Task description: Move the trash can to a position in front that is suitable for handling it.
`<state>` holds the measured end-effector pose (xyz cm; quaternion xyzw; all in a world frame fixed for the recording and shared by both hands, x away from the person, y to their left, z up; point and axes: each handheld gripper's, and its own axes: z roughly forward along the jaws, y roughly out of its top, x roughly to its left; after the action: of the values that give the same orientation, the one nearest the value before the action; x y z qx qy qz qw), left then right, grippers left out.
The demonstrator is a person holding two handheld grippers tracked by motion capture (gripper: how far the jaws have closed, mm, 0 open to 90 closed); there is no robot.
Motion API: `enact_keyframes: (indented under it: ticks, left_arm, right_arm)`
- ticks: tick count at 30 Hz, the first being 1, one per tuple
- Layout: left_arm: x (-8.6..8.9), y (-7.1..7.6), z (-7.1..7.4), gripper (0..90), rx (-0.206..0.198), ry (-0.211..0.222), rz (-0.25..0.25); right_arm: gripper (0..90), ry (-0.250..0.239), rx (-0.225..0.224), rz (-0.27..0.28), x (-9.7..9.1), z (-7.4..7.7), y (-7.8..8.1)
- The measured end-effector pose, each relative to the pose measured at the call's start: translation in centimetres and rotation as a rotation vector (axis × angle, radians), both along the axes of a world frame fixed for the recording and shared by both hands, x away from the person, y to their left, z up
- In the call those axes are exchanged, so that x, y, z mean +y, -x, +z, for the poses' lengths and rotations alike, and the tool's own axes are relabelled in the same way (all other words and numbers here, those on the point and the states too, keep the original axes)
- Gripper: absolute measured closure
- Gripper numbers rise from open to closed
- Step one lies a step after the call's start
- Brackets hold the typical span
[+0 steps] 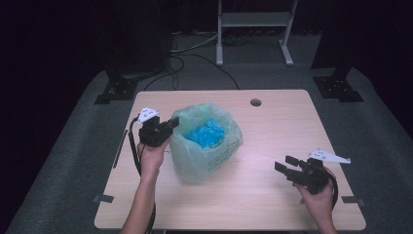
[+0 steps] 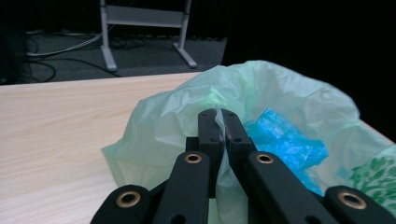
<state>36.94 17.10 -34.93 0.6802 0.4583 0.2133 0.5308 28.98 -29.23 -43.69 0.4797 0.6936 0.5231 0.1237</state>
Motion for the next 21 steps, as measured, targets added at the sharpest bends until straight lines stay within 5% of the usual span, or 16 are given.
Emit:
enact_keyframes:
  ticks: [8,21]
  left_arm:
    - [-0.3,0.4,0.3,89.0,-0.009,0.029,-0.024]
    - [-0.7,0.8,0.9,88.8,-0.021,0.071,-0.054]
  right_arm:
    - [35.4,0.004,0.019,0.068,3.0,3.8,-2.3]
    - [32.7,0.009,-0.009,0.13,7.7,8.1,-6.4]
